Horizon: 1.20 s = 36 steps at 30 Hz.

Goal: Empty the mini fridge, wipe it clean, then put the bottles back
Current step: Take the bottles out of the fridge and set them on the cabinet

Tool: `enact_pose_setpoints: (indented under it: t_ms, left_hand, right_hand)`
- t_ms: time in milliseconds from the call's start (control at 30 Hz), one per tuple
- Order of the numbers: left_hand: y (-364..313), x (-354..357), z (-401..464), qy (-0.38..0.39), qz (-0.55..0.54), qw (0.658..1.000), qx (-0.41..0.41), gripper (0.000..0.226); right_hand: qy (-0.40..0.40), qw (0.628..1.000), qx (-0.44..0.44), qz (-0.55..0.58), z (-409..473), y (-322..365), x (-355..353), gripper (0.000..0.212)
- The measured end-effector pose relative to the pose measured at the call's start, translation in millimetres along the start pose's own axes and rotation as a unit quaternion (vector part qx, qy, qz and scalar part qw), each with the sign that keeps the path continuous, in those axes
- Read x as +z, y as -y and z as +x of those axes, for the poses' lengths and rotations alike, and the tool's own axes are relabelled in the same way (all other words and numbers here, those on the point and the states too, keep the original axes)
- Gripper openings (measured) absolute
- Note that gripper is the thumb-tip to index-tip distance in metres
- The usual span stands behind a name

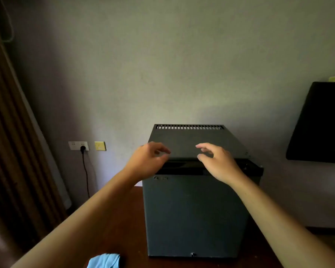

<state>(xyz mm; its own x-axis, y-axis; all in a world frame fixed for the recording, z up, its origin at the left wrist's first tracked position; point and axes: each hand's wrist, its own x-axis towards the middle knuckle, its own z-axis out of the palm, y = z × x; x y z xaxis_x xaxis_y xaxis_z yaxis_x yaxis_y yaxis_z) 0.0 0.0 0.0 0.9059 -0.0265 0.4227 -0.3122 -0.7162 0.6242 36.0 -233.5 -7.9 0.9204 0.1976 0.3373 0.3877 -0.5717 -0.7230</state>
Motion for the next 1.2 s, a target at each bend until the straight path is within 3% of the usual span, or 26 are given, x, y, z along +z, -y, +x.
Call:
enact_pose_setpoints:
  t_ms: [133, 300, 500, 733, 933, 1067, 1200]
  left_hand:
    - [22, 14, -8, 0.039, 0.162, 0.986, -0.020, 0.025]
    - [47, 25, -18, 0.075, 0.247, 0.966, -0.009, 0.039]
    - [57, 36, -15, 0.060, 0.247, 0.967, -0.011, 0.036]
    - [60, 41, -16, 0.056, 0.209, 0.976, -0.004, 0.031]
    - [39, 29, -23, 0.126, 0.251, 0.959, -0.046, 0.039]
    - [25, 15, -48, 0.148, 0.285, 0.947, -0.010, 0.041]
    - [12, -2, -76, 0.128, 0.251, 0.959, 0.015, 0.034]
  right_hand:
    - [0.060, 0.995, 0.015, -0.082, -5, -10, 9, 0.040]
    - [0.074, 0.984, 0.021, -0.161, -8, -24, 24, 0.045]
    - [0.050, 0.960, -0.003, -0.277, -13, -36, 35, 0.049]
    - [-0.002, 0.952, -0.007, -0.306, -14, -40, 45, 0.046]
    - [-0.031, 0.944, 0.006, -0.328, -27, -29, 55, 0.043]
    - [-0.079, 0.936, -0.013, -0.343, -47, -22, 57, 0.040]
    - [-0.080, 0.927, 0.010, -0.367, -65, -10, 55, 0.043]
